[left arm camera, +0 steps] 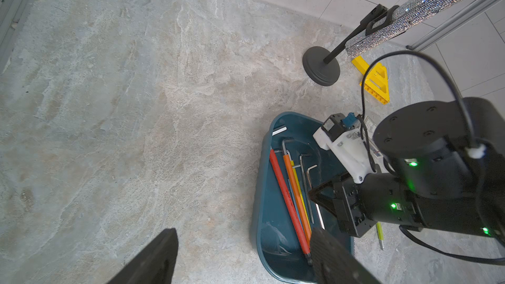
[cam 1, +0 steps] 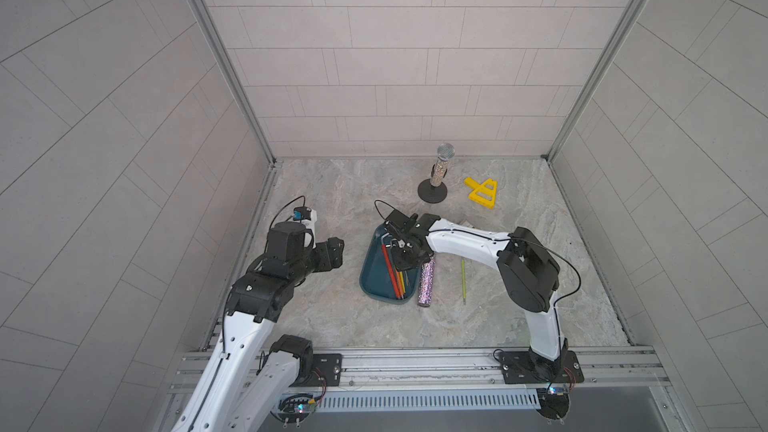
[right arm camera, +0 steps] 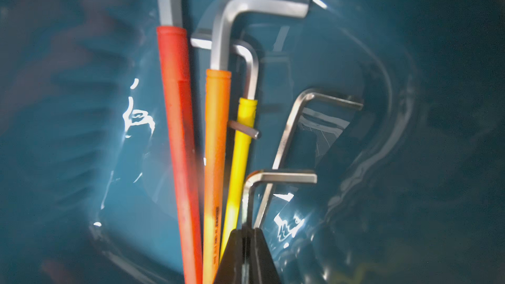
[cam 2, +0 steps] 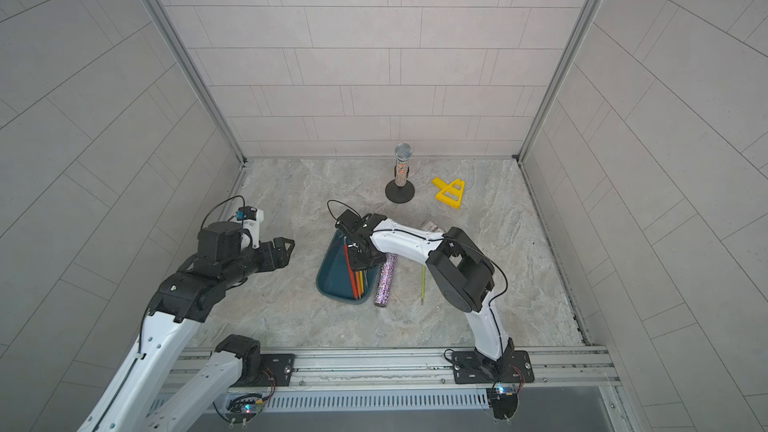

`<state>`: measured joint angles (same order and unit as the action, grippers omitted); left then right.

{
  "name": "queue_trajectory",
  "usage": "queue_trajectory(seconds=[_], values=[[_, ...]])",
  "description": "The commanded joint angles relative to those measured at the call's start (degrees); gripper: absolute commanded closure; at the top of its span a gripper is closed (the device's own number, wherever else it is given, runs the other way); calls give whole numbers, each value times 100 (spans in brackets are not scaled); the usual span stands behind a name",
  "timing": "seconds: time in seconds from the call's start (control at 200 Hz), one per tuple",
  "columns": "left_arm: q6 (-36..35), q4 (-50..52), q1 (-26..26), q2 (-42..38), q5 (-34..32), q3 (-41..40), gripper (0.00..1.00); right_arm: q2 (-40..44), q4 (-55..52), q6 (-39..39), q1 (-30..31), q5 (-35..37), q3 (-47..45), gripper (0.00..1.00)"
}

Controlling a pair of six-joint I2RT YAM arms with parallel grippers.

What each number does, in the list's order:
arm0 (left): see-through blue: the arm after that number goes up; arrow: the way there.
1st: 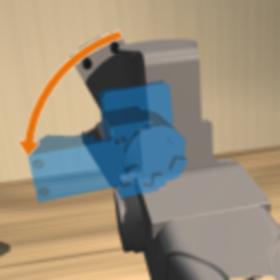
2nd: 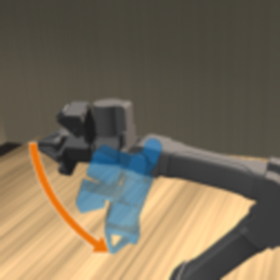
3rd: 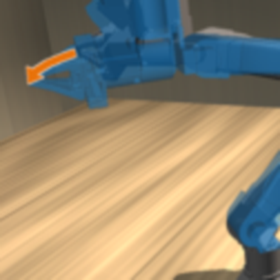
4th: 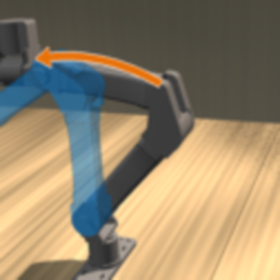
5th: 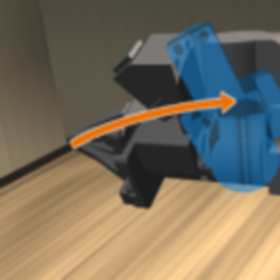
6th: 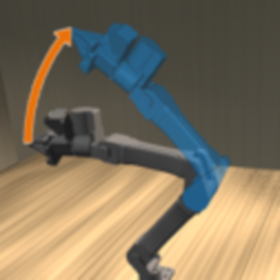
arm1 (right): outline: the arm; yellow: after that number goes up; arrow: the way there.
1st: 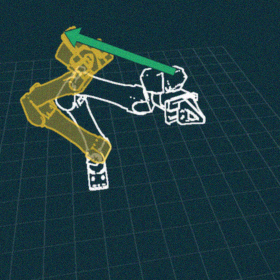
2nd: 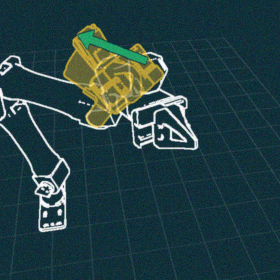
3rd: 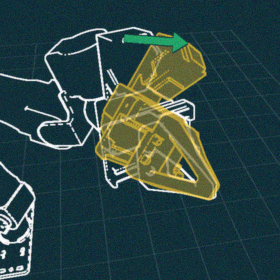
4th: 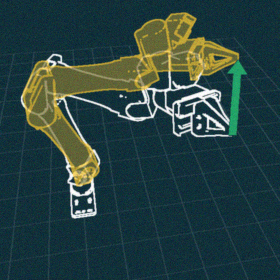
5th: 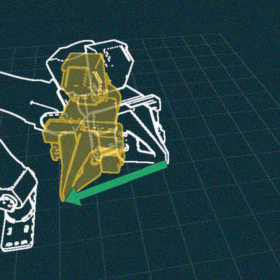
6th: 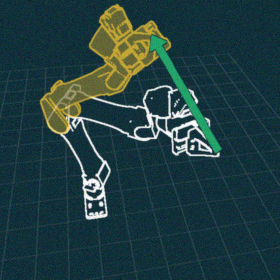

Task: Put the hex key on the desktop into the storage box
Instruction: Place the Allen key in the storage box, then pick up the Allen key from the center of the board.

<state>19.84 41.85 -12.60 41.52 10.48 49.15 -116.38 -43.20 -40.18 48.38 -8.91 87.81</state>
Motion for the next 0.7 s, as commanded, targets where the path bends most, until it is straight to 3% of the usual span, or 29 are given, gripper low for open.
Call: queue_trajectory(seconds=[0.0, 0.145, 0.345, 0.515, 0.695], values=[[-63, -63, 34, -52, -3, -71, 16, -145, -280, 81, 22, 152, 172, 100], [-65, -71, 46, -53, -7, -65, 17, -267, -353, 87, 25, 127, 276, 91], [-65, -71, 51, -58, 6, -68, 16, -165, -373, 107, 23, 220, 255, 70], [-61, -80, 65, -58, 6, -64, 16, 285, -340, 151, 42, 430, 187, 65], [-65, -81, 70, -57, 25, -66, 17, 1526, 112, 151, 60, 1198, -493, 63]])
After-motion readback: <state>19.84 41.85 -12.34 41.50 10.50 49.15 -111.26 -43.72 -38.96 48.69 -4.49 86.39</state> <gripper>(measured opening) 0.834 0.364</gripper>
